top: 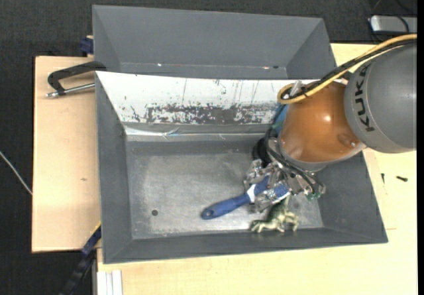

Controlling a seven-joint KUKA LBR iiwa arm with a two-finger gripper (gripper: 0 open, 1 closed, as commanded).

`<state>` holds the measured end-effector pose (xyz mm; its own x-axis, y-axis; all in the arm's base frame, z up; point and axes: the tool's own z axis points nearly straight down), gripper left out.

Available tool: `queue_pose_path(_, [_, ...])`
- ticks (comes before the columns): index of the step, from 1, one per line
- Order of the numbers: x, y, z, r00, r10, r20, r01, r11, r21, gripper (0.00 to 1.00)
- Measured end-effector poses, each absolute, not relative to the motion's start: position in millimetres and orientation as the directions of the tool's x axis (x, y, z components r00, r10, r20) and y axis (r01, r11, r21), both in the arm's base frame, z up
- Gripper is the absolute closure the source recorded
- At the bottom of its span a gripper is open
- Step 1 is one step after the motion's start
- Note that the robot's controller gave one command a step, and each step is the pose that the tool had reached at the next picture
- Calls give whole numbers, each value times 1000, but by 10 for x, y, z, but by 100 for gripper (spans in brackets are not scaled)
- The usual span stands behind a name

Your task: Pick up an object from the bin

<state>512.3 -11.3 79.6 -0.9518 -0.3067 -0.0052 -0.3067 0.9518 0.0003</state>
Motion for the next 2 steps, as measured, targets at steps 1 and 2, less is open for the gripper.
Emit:
queue_pose_path(1, [5143, -103, 1152, -952, -306, -8, -306, 952, -1, 100])
queue_pose_path(2, [5166, -96, 1723, -952, -305, -10, -305, 952, -2, 100])
